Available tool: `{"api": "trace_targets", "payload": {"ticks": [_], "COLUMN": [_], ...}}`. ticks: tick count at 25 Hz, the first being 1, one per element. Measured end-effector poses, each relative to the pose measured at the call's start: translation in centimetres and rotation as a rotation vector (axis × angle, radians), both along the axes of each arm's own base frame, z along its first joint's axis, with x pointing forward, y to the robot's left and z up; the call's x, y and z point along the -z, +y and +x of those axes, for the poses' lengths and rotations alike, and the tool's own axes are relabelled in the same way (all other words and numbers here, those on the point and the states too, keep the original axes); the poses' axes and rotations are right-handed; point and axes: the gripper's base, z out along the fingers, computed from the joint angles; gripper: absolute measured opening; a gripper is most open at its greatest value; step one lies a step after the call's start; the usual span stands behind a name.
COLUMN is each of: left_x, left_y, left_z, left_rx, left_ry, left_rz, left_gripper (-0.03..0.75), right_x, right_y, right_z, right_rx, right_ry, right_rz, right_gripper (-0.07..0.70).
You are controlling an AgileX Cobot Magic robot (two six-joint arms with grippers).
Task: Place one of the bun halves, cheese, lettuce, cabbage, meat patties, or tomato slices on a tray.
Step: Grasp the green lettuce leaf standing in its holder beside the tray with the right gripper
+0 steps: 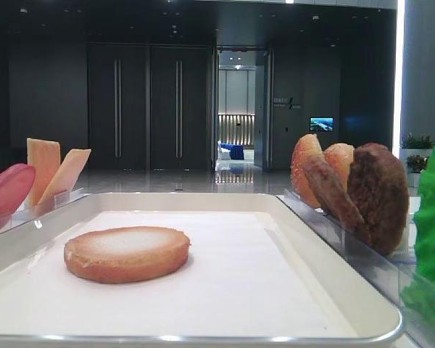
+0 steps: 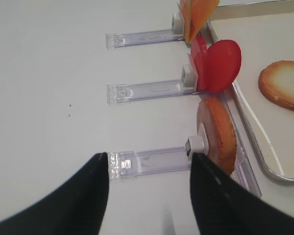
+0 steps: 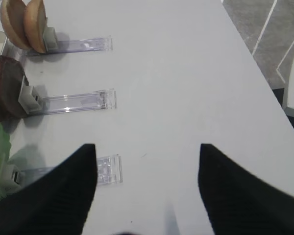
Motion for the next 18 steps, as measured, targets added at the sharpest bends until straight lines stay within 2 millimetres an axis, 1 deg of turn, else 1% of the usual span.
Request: {"api": "trace_targets", "payload": {"ticks": [6, 10, 11, 13, 14, 18], "left_x": [0.0, 0.0, 0.0, 0.0, 0.0, 0.0], "left_y": [0.0, 0.0, 0.0, 0.0, 0.0, 0.0], "left_z": [0.0, 0.0, 0.0, 0.0, 0.0, 0.0], "left_rx": [0.000, 0.000, 0.000, 0.000, 0.000, 0.000], "left_ry": [0.000, 0.000, 0.000, 0.000, 0.000, 0.000], "left_rz": [0.000, 0.000, 0.000, 0.000, 0.000, 0.000], "left_gripper": [0.408, 0.408, 0.408, 0.408, 0.408, 0.408], "right_x": [0.0, -0.1, -0.1, -0.5, -0.5, -0.3], "right_y": [0.0, 0.2, 0.2, 0.1, 0.0, -0.7], "right_z": [0.0, 0.1, 0.4, 1.8, 2.9, 8.3], "right_rx": [-0.002, 0.003, 0.008, 0.014, 0.020, 0.036], "right_ry": [0.000, -0.004, 0.015, 0.082, 0.139, 0.415], "right_rz": [0.005, 0.048, 0.062, 0.083, 0.098, 0.125], "right_gripper": [0.429, 0.429, 0.429, 0.429, 0.429, 0.429]}}
